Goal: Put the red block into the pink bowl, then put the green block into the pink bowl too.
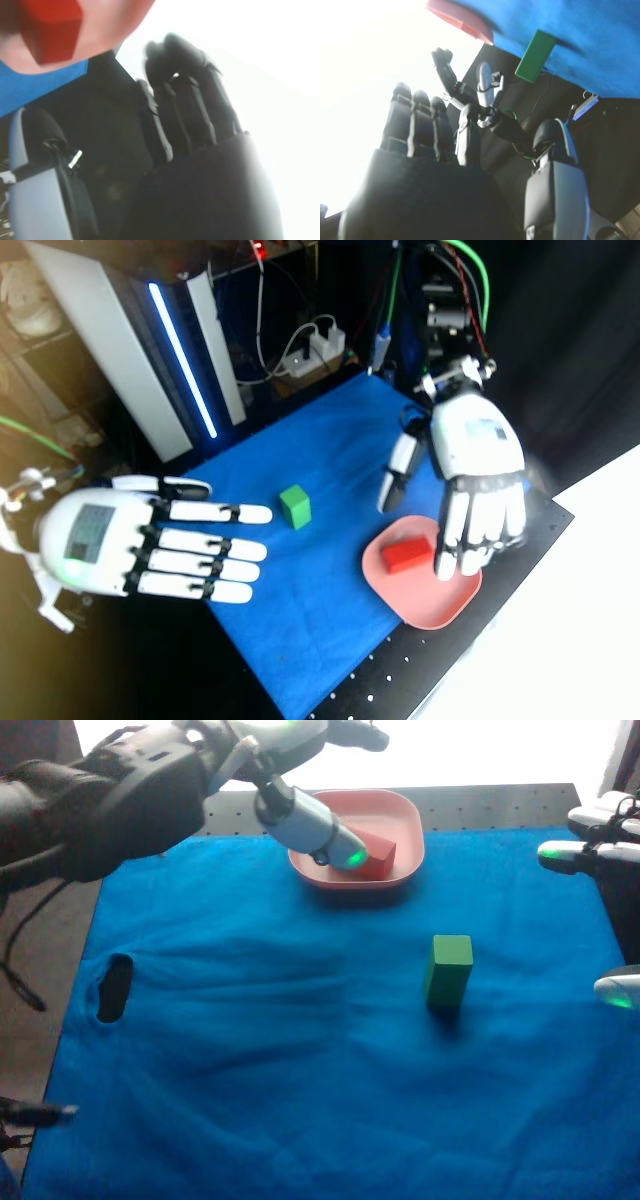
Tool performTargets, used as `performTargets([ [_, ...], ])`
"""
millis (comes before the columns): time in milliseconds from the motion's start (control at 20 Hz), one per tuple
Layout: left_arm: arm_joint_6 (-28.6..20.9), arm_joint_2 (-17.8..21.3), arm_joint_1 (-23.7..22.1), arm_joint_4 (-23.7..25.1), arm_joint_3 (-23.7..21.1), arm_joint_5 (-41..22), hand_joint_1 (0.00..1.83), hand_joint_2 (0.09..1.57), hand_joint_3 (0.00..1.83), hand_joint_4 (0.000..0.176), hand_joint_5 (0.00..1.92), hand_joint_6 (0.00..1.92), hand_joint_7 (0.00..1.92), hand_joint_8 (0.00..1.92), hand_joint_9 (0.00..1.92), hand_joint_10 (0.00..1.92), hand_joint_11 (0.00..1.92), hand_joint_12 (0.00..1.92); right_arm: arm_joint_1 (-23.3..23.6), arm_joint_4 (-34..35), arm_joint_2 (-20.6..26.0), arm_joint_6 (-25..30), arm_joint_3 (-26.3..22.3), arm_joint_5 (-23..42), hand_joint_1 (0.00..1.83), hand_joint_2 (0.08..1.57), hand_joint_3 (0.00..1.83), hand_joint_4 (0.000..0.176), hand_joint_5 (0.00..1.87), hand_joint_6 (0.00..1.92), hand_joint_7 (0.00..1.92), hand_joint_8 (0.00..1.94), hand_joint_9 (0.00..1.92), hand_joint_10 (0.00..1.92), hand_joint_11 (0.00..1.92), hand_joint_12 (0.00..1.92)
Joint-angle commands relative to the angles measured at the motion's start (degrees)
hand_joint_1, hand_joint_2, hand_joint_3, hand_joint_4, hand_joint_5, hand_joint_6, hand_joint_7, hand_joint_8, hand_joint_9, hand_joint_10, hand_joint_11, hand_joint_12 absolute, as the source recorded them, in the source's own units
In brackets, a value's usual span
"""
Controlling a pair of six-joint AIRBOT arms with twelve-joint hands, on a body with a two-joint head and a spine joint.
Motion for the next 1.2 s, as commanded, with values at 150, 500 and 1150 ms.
performTargets([
  [150, 0.22, 9.2, 5.43, -1.09, -9.29, -15.84, 0.68, 0.9, 0.0, 0.164, 0.25, 0.01, 0.24, 0.0, 0.15, 0.01, 0.0, 0.08, 0.79, 0.87, 0.02, 2.01, 0.42, 6.77, 0.54, 1.03, 0.0, 0.176, 0.26, 0.01, 0.09, 0.0, 0.03, 0.0, 0.04, 0.01],
  [500, 0.08, 21.27, 14.66, 1.21, -23.25, -26.2, 0.77, 0.9, 0.0, 0.101, 0.27, 0.0, 0.23, 0.0, 0.18, 0.0, 0.0, 0.22, 1.31, -1.09, 0.47, 3.15, 0.63, 6.76, 0.68, 0.97, 0.0, 0.164, 0.3, 0.01, 0.18, 0.01, 0.2, 0.02, 0.25, 0.12],
  [1150, -7.55, 31.47, 30.89, -2.98, -33.9, -42.23, 0.92, 0.87, 0.0, 0.0, 0.25, 0.0, 0.2, 0.0, 0.17, 0.01, 0.0, 0.8, 19.4, -17.94, -10.76, 5.15, 7.16, -11.09, 0.87, 0.93, 0.0, 0.036, 0.53, 0.0, 0.59, 0.01, 0.72, 0.03, 0.54, 0.81],
])
